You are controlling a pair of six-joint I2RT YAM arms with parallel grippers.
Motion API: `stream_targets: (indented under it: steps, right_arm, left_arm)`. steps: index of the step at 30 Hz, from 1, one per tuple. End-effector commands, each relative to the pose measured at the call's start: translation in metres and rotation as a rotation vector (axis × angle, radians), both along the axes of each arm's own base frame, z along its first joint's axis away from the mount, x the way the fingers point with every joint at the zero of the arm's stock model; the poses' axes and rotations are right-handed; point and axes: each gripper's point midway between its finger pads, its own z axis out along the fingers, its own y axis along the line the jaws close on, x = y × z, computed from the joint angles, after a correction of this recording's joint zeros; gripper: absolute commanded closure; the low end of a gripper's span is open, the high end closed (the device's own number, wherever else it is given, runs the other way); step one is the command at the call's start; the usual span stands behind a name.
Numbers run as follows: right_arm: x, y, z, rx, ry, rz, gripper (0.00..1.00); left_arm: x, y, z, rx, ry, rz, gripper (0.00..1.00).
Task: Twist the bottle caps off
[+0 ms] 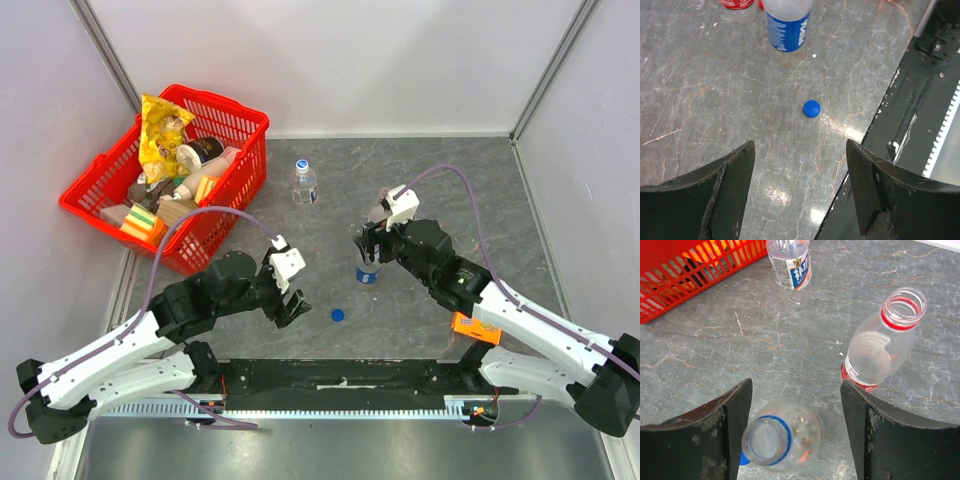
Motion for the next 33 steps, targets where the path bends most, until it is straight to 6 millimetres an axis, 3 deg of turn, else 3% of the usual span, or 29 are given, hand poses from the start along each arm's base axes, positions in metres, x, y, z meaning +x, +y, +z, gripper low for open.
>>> stream_targets:
  steps: [1, 8, 14, 23, 33]
  right_arm:
    - [-0.005, -0.001, 0.019, 0.045, -0.023, 0.01, 0.2]
    - [-0.009, -0.001, 0.031, 0.07, -0.033, 0.025, 0.02]
    - [-0.015, -0.005, 0.052, 0.108, -0.061, 0.03, 0.02]
    - [-0.024, -0.016, 0.071, 0.155, -0.094, 0.021, 0.02]
    - [-0.034, -0.03, 0.094, 0.183, -0.137, 0.008, 0.02]
  left_arm:
    - [0.021, 0.004, 0.014, -0.068, 0.0, 0.175, 0.21]
    - [0.053, 0.006, 0.022, -0.233, -0.022, 0.413, 0.2]
    - [0.087, 0.005, 0.02, -0.288, -0.029, 0.615, 0.18]
    - [0.15, -0.01, 0.002, -0.143, -0.094, 0.881, 0.1]
    - [0.227, -0.015, -0.029, -0.118, -0.044, 0.975, 0.09]
